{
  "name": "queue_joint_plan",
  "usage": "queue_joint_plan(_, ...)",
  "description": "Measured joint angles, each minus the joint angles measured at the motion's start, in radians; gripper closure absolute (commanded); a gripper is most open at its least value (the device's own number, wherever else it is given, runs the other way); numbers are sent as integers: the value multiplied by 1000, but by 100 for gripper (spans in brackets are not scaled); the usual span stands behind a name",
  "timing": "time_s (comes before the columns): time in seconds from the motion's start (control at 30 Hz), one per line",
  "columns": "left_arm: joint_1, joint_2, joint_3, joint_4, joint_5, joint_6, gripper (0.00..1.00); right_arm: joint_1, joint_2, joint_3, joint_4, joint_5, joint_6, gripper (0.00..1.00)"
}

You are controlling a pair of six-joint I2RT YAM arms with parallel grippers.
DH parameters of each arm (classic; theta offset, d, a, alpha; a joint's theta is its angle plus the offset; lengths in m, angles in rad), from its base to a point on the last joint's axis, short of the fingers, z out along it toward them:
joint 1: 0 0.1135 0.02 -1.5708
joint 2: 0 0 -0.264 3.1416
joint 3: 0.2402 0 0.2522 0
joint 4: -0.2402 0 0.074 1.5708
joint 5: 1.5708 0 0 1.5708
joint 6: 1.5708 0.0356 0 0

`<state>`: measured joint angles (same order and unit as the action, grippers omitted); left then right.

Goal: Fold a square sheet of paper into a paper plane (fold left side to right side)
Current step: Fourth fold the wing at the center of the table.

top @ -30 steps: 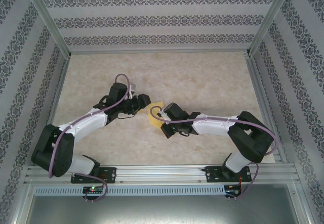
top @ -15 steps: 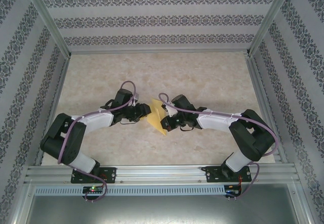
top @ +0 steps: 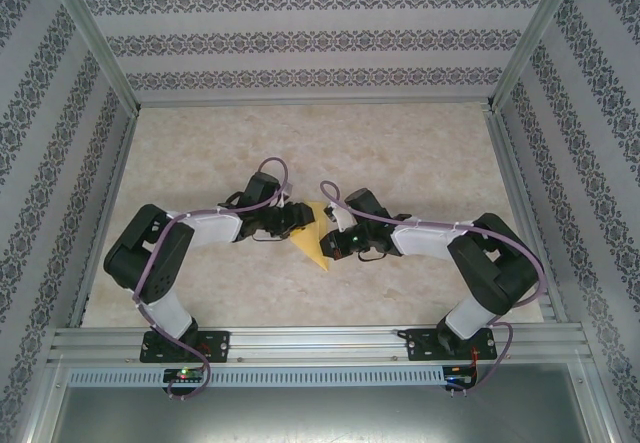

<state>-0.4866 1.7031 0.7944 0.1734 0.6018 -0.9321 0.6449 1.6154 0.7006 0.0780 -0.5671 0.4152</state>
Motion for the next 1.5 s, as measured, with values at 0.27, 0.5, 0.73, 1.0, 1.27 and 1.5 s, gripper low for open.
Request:
queue_joint_plan(0.27,-5,30,0,0,0,0,51,-32,36,-23,45,-39,32,100)
queue_joint_plan(0.5,-10,69,16,1,0,0,51,-42,41,-23,51,-56,35,100)
queue_joint_plan(0.73,-18,71,26,1,0,0,50,-41,44,-23,55,-68,35,95)
queue_joint_plan(1.0,-18,71,26,1,0,0,50,-41,41,-23,50,-63,32,73)
queue_joint_plan(1.27,-18,71,26,0,-4,0,50,-27,-7,-15,-25,11,-2,57)
queue_joint_plan(1.5,-18,71,26,0,-4,0,50,32,9,28,-70,76,-21,55)
